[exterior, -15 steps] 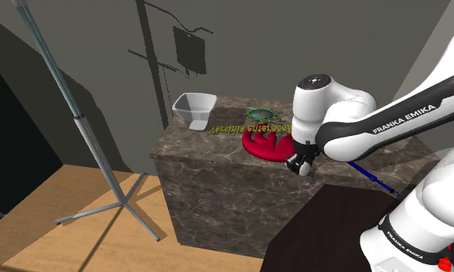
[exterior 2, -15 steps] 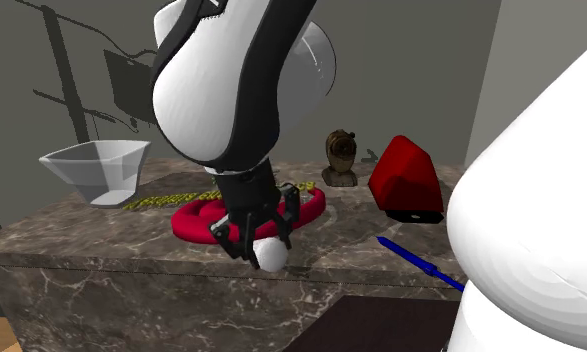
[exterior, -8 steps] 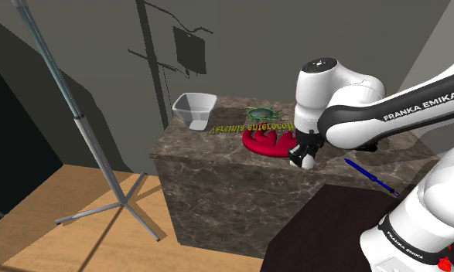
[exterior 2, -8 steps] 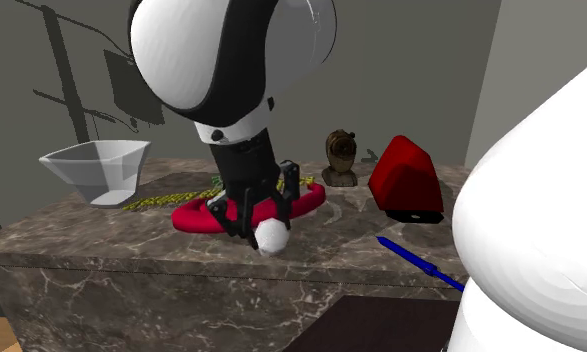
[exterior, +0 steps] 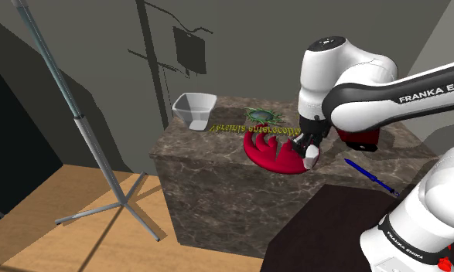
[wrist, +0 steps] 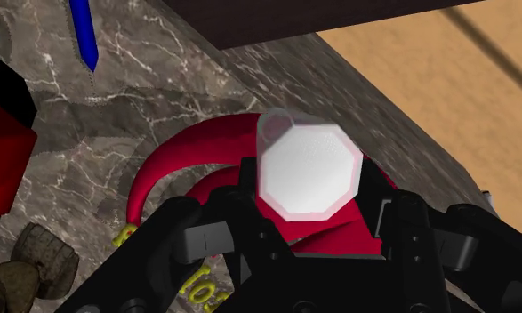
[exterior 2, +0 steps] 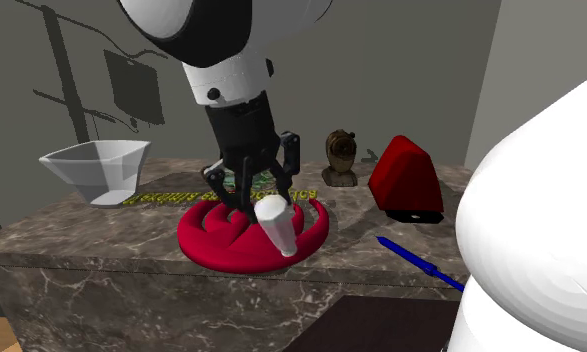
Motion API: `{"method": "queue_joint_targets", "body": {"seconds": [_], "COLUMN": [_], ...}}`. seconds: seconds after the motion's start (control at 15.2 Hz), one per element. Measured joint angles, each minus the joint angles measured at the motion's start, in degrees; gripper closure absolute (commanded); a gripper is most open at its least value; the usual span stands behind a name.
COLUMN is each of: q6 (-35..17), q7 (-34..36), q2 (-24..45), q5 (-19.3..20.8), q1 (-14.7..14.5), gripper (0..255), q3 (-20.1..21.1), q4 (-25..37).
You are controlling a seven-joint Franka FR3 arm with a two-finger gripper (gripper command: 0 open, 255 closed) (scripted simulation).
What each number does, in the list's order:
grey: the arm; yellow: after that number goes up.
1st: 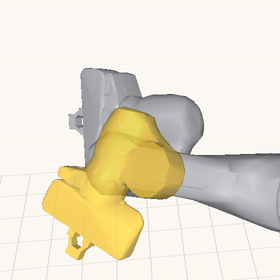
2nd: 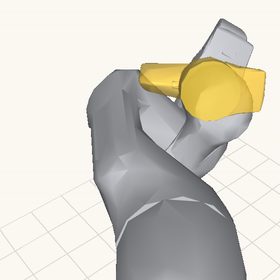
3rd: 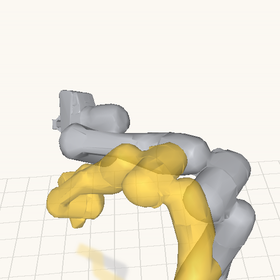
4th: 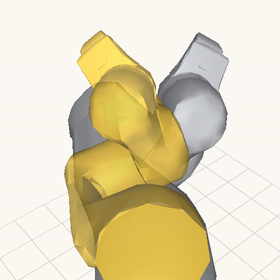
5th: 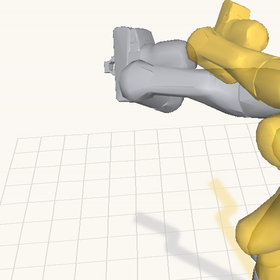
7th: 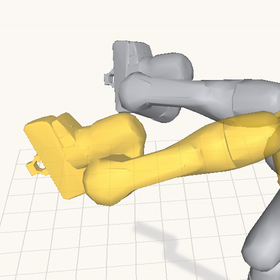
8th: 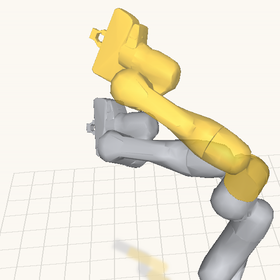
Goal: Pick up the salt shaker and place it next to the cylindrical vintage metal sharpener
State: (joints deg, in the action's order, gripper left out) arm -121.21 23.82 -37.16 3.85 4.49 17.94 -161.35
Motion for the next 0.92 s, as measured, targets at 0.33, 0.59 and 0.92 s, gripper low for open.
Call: {"method": "queue_joint_targets", "body": {"seconds": [0.33,0.59,0.92], "q6": [4.7,8.2,12.5], "q7": [-1.1,-2.0,-3.0], "q2": [-2.1,-3.5,-4.7], "q5": [-0.2,-0.1,0.0], "q1": [-0.2,-0.3,-0.2], "gripper": [255,255,255], "q3": [-0.7,-1.4,-2.0], "q4": [2.6,4.9,8.1]}}
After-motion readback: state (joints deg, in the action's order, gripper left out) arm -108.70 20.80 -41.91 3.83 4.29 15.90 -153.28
